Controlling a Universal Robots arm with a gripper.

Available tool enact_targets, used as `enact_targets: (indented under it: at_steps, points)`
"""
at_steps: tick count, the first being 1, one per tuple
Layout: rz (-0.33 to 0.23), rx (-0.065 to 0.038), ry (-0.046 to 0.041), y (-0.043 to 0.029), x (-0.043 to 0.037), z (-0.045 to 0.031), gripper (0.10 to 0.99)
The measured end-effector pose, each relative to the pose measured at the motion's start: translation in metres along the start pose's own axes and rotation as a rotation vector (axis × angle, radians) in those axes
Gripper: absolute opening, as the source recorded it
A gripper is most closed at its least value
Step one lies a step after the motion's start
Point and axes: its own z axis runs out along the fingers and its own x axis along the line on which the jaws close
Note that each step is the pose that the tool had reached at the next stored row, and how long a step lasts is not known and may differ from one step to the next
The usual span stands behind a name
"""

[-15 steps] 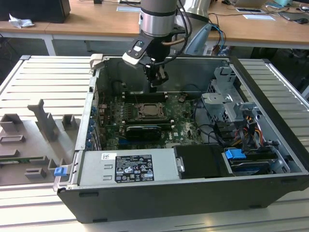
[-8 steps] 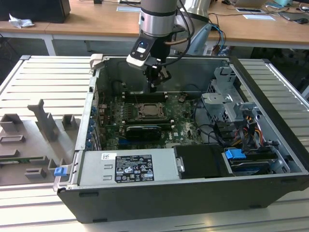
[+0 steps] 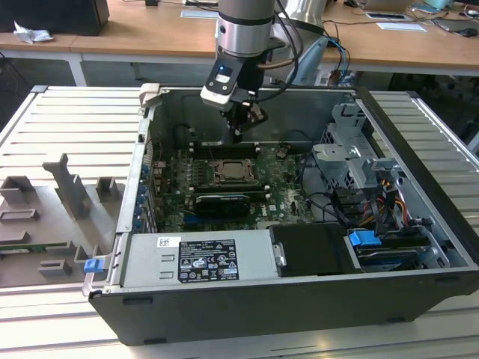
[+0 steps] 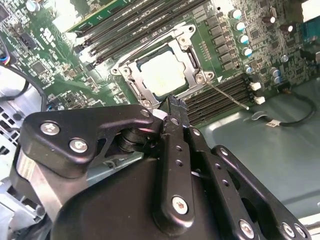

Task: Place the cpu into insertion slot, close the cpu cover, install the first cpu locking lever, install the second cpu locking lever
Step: 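Install the first cpu locking lever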

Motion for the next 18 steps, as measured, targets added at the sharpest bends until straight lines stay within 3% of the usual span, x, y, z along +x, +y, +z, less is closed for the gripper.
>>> enact_targets:
  at_steps: [7,18]
  points:
    - [-0.097,0.001,0.0005,0.0000,0.0000,0.0000,0.106]
    - [-0.189,0.002,0.0011,0.0000,0.0000,0.0000,0.106]
